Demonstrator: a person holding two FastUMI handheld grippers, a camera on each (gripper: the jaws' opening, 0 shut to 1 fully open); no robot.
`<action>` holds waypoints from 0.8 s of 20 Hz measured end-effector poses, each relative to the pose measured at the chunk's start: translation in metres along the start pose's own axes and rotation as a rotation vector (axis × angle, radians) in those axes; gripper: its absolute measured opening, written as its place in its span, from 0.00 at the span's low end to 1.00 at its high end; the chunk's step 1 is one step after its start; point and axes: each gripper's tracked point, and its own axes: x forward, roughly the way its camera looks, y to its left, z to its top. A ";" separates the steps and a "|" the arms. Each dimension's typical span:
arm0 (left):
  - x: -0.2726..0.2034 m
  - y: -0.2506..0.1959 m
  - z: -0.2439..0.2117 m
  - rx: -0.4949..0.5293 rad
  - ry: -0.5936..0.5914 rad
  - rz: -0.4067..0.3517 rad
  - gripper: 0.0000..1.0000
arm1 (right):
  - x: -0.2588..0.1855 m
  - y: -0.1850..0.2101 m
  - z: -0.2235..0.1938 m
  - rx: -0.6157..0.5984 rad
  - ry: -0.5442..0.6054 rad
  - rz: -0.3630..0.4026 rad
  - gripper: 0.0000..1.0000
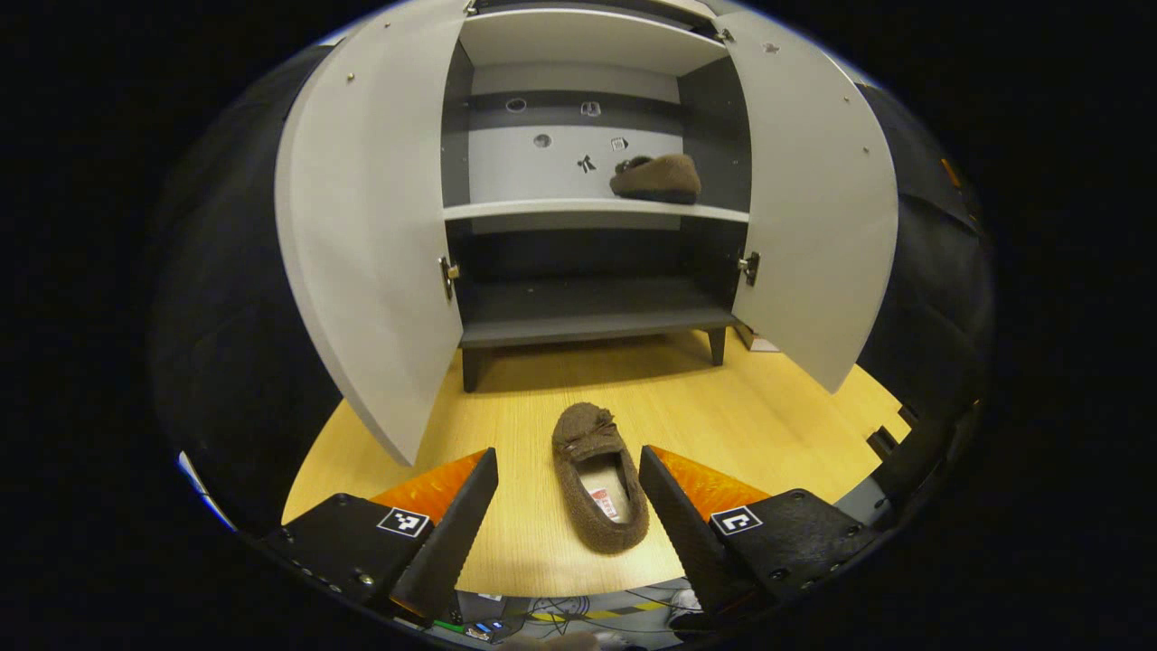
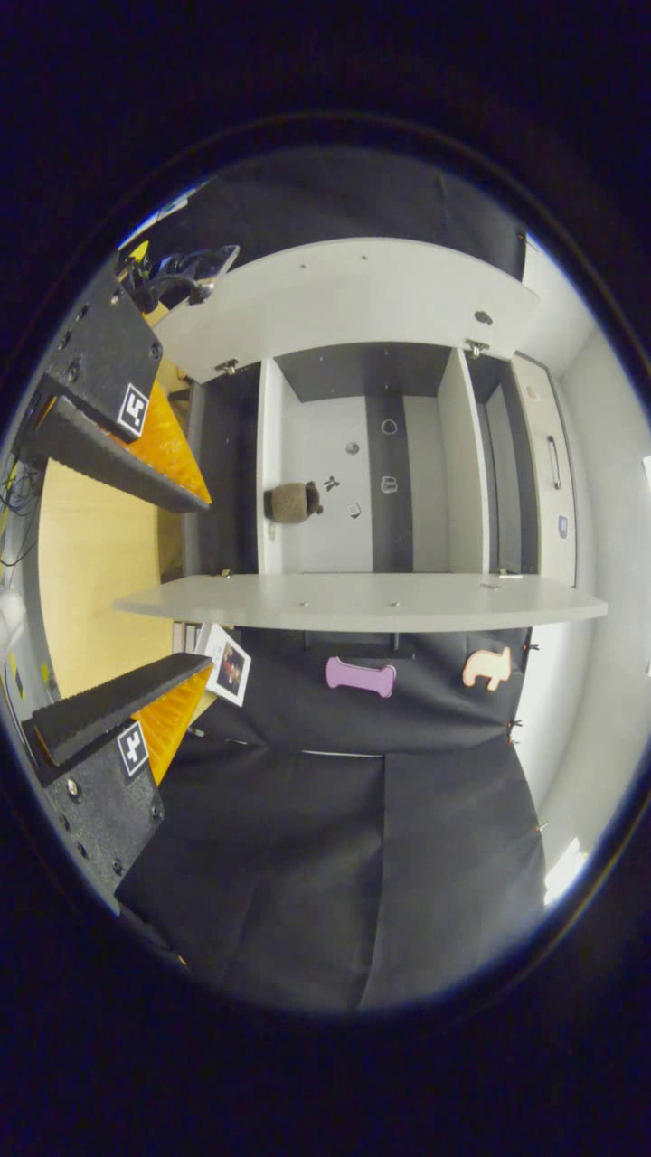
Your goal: Grab one shoe with the right hand and put it into the shoe cabinet, grab the other shoe with the left hand and put it into the shoe cabinet; then close the right door with the right hand and the left door with the left hand.
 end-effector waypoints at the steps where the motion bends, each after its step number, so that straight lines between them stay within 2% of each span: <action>1: 0.013 0.000 -0.009 0.005 0.019 0.004 0.97 | 0.002 -0.005 -0.004 -0.004 0.012 -0.012 0.99; 8: 0.089 0.015 -0.062 0.017 0.138 0.034 0.97 | 0.012 -0.021 -0.016 0.001 0.079 -0.064 0.99; 16: 0.153 0.023 -0.067 0.008 0.156 0.041 0.97 | 0.026 -0.032 -0.025 0.027 0.132 -0.099 0.99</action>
